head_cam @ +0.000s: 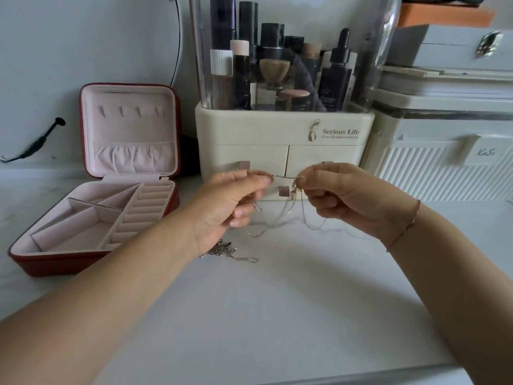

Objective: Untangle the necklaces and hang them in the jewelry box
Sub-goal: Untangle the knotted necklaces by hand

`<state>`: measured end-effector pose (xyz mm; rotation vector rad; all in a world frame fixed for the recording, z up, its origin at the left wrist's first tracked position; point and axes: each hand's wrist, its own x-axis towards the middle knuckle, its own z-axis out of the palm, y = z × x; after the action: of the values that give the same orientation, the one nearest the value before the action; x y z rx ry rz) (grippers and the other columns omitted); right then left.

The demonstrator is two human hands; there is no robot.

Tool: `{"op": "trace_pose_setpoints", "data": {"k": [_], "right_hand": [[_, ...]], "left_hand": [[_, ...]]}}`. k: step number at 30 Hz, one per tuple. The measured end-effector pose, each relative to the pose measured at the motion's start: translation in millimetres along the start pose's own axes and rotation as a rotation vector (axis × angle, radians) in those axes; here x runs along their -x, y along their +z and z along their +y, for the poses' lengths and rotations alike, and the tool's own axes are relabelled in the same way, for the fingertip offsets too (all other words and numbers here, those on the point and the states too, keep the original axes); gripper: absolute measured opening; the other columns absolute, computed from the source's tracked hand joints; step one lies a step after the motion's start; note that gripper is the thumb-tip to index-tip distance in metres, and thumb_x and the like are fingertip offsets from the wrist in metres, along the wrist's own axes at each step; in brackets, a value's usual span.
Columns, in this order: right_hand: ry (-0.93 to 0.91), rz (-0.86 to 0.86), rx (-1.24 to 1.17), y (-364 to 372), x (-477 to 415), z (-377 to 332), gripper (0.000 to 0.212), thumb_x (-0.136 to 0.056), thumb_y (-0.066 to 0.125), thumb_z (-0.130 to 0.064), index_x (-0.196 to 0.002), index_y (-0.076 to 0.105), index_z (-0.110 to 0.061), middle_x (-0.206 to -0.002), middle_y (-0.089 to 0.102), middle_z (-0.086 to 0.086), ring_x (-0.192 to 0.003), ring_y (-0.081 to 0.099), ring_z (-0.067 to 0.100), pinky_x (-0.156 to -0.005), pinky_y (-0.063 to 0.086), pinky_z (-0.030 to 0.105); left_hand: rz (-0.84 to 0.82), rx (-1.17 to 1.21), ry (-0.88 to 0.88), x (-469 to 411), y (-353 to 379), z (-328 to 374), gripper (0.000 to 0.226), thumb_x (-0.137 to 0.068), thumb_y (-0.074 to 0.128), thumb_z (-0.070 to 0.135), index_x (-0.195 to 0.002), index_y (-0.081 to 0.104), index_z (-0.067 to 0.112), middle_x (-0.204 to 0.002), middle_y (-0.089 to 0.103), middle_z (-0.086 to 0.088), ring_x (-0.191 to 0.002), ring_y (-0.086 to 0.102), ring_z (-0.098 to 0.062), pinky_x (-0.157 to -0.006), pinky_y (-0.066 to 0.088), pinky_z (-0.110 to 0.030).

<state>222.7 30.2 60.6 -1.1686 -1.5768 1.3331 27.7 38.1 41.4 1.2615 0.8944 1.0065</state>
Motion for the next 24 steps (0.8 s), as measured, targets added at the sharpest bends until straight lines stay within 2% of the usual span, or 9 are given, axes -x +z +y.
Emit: {"op": "trace_pose_setpoints", "data": {"k": [4, 8, 10, 13, 15, 16, 19, 22, 24], "right_hand": [[0.003, -0.069, -0.058, -1.9, 1.0, -0.7, 0.016, -0.078, 0.066, -0.010, -0.064, 0.066, -0.019, -0.065, 0.028, -0.002, -0.059, 0.016, 0.013, -0.053, 0.012, 0.025], [-0.020, -0.125, -0.025, 1.0, -0.6, 0.2, 0.012, -0.077, 0.064, -0.015, -0.066, 0.068, -0.016, -0.058, 0.027, -0.004, -0.053, 0.017, 0.010, -0.045, 0.013, 0.021], [-0.008, -0.130, -0.018, 1.7, -1.1, -0.5, 0.007, -0.075, 0.065, -0.016, -0.076, 0.066, -0.009, -0.054, 0.028, -0.007, -0.050, 0.019, 0.009, -0.043, 0.014, 0.019], [0.005, -0.117, -0.021, 0.5, -1.5, -0.2, 0.018, -0.075, 0.065, -0.016, -0.088, 0.063, -0.004, -0.057, 0.025, -0.005, -0.050, 0.019, 0.009, -0.043, 0.014, 0.019], [0.003, -0.114, -0.032, 1.0, -1.0, -1.2, 0.010, -0.074, 0.063, -0.017, -0.074, 0.055, -0.010, -0.063, 0.021, -0.001, -0.052, 0.018, 0.010, -0.044, 0.013, 0.021], [0.006, -0.109, -0.030, -0.3, -1.3, -0.7, 0.017, -0.072, 0.063, -0.017, -0.066, 0.048, -0.015, -0.065, 0.020, 0.000, -0.052, 0.017, 0.011, -0.045, 0.012, 0.022], [0.011, -0.139, -0.008, -2.3, 0.5, -0.3, 0.022, -0.066, 0.064, -0.020, -0.060, 0.043, -0.017, -0.068, 0.020, 0.003, -0.054, 0.017, 0.012, -0.047, 0.010, 0.025], [0.088, -0.144, 0.026, -4.9, 0.8, 2.1, 0.012, -0.070, 0.060, -0.016, -0.059, 0.054, -0.015, -0.069, 0.023, 0.003, -0.055, 0.019, 0.012, -0.047, 0.012, 0.023], [0.121, -0.143, 0.057, -8.5, 1.0, 3.6, 0.019, -0.069, 0.061, -0.018, -0.064, 0.043, -0.014, -0.064, 0.030, -0.001, -0.054, 0.022, 0.011, -0.043, 0.017, 0.018]], "left_hand": [[-0.019, -0.092, 0.020, 1.7, -1.8, 2.5, 0.003, -0.082, 0.066, 0.018, -0.084, 0.068, 0.020, -0.051, 0.037, 0.012, -0.040, 0.018, -0.004, -0.038, 0.010, -0.017], [-0.088, -0.227, -0.020, 6.0, 2.4, 1.9, 0.026, -0.069, 0.071, 0.028, -0.092, 0.070, 0.018, -0.048, 0.040, 0.015, -0.043, 0.015, -0.006, -0.040, 0.009, -0.017], [-0.102, -0.264, -0.059, 6.4, 3.3, 0.4, 0.021, -0.071, 0.072, 0.028, -0.089, 0.071, 0.018, -0.045, 0.030, 0.015, -0.042, 0.013, -0.006, -0.040, 0.008, -0.018], [-0.101, -0.283, -0.083, 4.4, 1.9, -1.8, 0.008, -0.079, 0.070, 0.022, -0.085, 0.069, 0.017, -0.045, 0.024, 0.013, -0.039, 0.012, -0.005, -0.040, 0.007, -0.018], [-0.089, -0.282, -0.082, 4.6, 1.2, -1.6, 0.004, -0.081, 0.069, 0.021, -0.082, 0.068, 0.018, -0.047, 0.023, 0.012, -0.040, 0.013, -0.006, -0.040, 0.008, -0.017], [-0.083, -0.271, -0.078, 4.4, 1.2, -0.8, 0.005, -0.082, 0.068, 0.020, -0.079, 0.066, 0.018, -0.048, 0.023, 0.010, -0.041, 0.013, -0.007, -0.039, 0.009, -0.017], [-0.036, -0.168, -0.068, 1.9, -1.7, 1.4, 0.030, -0.087, 0.058, 0.019, -0.058, 0.053, 0.023, -0.052, 0.021, 0.006, -0.043, 0.011, -0.008, -0.039, 0.007, -0.018], [-0.045, -0.038, -0.066, 0.0, -3.8, 4.6, 0.024, -0.089, 0.053, 0.022, -0.066, 0.047, 0.020, -0.050, 0.020, 0.006, -0.040, 0.013, -0.007, -0.038, 0.008, -0.018], [-0.062, 0.001, -0.066, -0.4, -4.4, 4.7, 0.026, -0.090, 0.051, 0.024, -0.066, 0.042, 0.021, -0.050, 0.019, 0.007, -0.039, 0.014, -0.007, -0.038, 0.008, -0.019]]}}
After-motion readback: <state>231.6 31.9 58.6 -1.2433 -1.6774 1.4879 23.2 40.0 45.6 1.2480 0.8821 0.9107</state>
